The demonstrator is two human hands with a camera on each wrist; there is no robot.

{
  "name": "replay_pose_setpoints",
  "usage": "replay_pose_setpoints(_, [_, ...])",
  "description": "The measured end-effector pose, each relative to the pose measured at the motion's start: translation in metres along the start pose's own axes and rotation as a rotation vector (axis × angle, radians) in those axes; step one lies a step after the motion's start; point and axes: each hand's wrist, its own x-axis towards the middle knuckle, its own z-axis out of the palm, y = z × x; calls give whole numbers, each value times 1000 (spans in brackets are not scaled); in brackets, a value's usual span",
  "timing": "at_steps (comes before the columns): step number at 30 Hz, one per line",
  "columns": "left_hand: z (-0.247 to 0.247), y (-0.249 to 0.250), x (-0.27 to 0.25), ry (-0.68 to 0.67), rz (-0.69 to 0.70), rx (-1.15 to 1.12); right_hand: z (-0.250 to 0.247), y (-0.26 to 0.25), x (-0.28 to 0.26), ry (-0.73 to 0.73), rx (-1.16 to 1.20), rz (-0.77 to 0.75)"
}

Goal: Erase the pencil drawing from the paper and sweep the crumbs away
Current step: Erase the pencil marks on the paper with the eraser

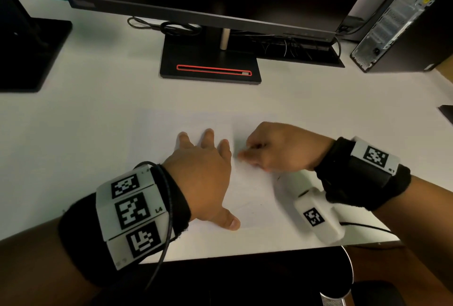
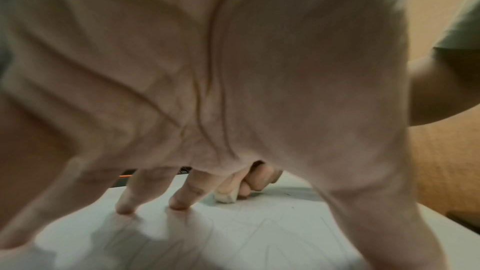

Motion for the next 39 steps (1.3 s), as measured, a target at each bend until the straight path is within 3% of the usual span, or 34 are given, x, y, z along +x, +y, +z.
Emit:
replay_pose_setpoints(3, [-1,0,-1,-3,-1,7,-5,3,2,-23,49,23])
replay_pose_setpoints(7, [0,-1,-1,-7,-4,-2,-18,16,7,89,78,115])
replay_pose_setpoints(11, [0,0,0,0,-2,6,-7,12,3,-4,80,70])
replay_pose_setpoints(15, [0,0,0,-3,1,18,-26,28,10,148,135,213])
replay_pose_setpoints(17, [0,-1,1,-6,-2,8,-23,25,9,140,102,195])
replay_pose_setpoints(20, [0,-1,3,-9,-4,-4,-11,14,5,17,84,111])
replay_pose_setpoints(25, [2,-1,3,-2,-7,-7,-27,27,15,158,134,214])
replay_pose_setpoints(30, [4,-2,6,-7,-18,-29,-12,17,10,43,100,121])
replay_pose_setpoints(34, [4,-2,5,7,-9,-13,-26,28,16,167,132,206])
replay_pose_setpoints(39, [5,-2,6,14,-8,-22,-12,14,14,53,82,104])
